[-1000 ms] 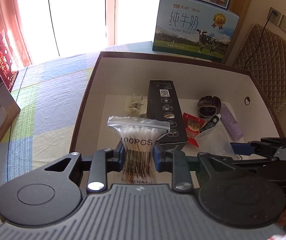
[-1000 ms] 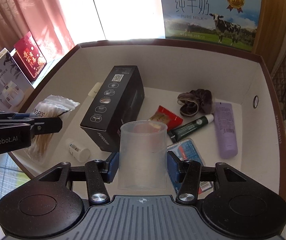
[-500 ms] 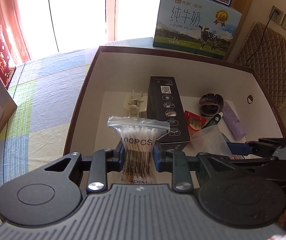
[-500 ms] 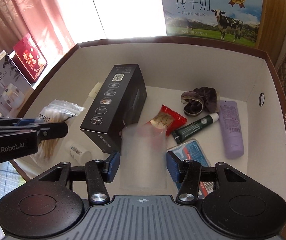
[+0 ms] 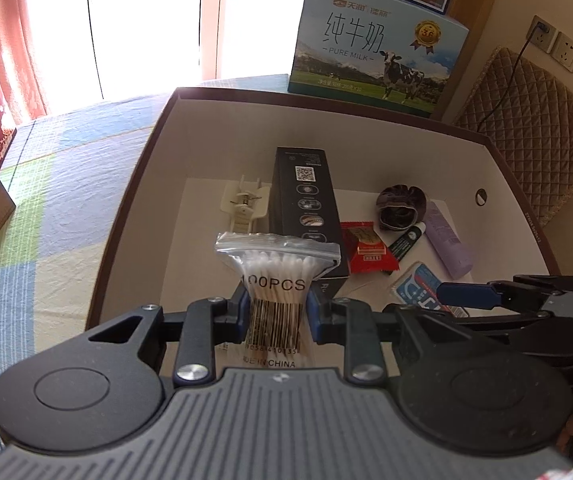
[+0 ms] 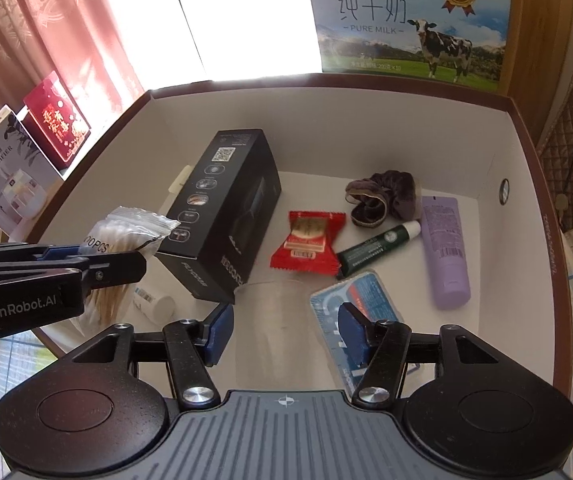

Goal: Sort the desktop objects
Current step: 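Open the left gripper to drop the swab bag while the right gripper releases the cup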

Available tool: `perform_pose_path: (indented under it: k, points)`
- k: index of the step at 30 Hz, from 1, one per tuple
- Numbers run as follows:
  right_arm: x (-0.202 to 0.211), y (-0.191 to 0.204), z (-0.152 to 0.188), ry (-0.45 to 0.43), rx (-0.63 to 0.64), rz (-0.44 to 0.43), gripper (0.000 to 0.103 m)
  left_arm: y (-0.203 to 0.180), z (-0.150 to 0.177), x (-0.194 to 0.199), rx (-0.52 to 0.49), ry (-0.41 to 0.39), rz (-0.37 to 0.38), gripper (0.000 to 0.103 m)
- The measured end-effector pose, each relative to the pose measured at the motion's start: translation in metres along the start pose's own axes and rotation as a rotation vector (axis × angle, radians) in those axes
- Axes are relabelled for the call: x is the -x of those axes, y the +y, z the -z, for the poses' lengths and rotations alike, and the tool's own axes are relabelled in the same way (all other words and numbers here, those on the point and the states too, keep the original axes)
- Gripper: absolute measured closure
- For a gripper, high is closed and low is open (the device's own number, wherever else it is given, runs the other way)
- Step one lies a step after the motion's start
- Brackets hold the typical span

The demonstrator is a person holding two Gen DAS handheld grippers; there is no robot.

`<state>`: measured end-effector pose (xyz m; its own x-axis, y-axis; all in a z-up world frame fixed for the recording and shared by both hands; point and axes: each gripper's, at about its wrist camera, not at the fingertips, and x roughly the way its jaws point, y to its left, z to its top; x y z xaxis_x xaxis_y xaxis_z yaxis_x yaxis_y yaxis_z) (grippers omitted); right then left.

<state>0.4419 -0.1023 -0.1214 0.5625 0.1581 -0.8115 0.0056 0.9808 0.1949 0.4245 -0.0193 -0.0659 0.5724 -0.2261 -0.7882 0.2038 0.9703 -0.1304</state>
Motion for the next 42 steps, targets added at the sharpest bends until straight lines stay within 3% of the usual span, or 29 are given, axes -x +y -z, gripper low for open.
perform_pose_path:
  k: [20,29,35,42]
  points:
    - [0.006,-0.006,0.002,0.004,-0.005,0.002,0.045,-0.008,-0.002,-0.003,-0.013,-0.003,0.027,0.078]
    - [0.016,-0.006,0.009,-0.01,0.002,0.015,0.024,-0.006,-0.001,0.0,-0.009,0.0,0.052,0.04]
    - [0.026,-0.004,0.012,-0.023,0.014,0.013,0.015,-0.007,0.001,0.006,-0.022,-0.004,0.028,0.029]
    - [0.035,-0.003,0.017,-0.028,0.022,0.022,0.009,-0.005,0.006,0.014,-0.037,0.004,-0.006,0.024]
